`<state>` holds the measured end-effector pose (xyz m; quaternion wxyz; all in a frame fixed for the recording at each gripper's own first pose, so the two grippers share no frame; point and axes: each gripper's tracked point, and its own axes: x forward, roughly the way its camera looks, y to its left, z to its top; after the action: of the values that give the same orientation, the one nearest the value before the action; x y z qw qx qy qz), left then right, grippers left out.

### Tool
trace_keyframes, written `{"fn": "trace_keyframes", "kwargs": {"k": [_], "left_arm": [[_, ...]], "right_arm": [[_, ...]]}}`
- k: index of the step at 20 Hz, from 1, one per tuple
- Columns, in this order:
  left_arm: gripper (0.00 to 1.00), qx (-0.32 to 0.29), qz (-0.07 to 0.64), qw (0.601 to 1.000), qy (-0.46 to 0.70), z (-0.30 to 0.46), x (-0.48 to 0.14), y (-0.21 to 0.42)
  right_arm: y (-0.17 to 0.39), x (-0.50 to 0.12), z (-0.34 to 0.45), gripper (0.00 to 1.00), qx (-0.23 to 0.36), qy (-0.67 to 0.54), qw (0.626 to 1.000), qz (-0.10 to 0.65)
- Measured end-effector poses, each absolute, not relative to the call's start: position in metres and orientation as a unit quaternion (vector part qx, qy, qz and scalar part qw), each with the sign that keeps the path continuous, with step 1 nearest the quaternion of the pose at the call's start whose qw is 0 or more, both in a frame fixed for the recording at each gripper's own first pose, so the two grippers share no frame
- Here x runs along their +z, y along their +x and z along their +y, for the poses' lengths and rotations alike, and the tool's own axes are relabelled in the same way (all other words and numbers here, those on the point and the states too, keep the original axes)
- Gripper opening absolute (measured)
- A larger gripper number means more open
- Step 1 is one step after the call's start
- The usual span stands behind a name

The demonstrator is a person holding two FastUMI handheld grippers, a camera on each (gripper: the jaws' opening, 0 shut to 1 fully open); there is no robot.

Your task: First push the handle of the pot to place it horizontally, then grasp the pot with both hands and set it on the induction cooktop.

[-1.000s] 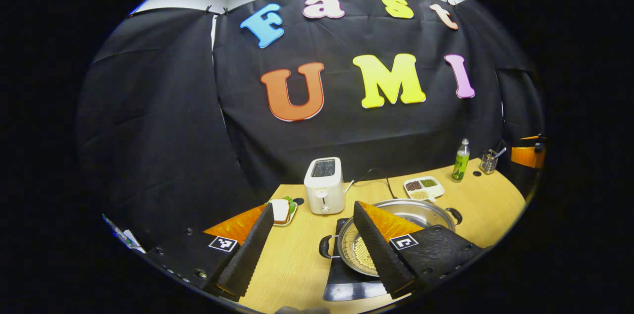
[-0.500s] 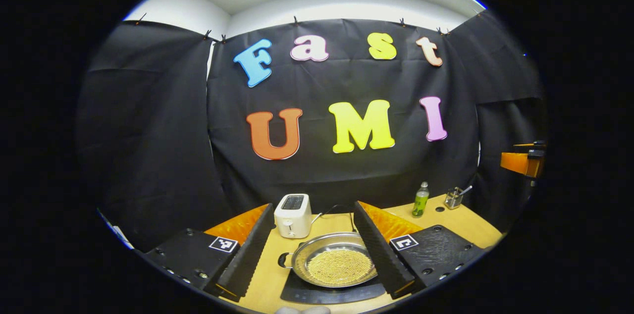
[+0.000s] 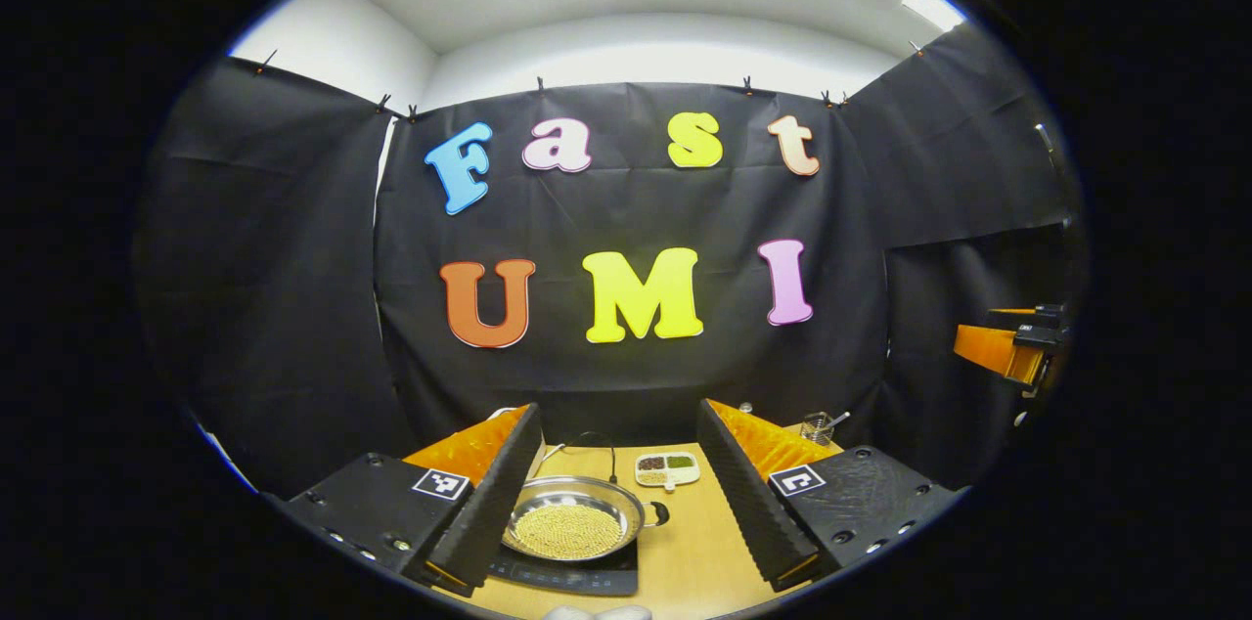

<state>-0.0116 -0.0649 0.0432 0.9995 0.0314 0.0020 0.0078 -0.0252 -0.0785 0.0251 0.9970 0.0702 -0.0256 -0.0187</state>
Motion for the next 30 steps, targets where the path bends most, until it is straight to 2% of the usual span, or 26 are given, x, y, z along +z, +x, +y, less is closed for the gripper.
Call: {"fn": "trace_keyframes", "kwargs": {"k": [10,30], "left_arm": [[0.95,0.001,-0.013,0.999,0.034,-0.144,0.061,-0.048],[0.95,0.024,-0.003,0.999,0.04,-0.145,0.052,-0.069]], "right_arm": [[-0.076,0.011,-0.15,1.0,-0.03,0.082,0.996,-0.033],[-0.084,-0.002,-0.157,1.0,-0.013,0.083,0.996,-0.028]]}}
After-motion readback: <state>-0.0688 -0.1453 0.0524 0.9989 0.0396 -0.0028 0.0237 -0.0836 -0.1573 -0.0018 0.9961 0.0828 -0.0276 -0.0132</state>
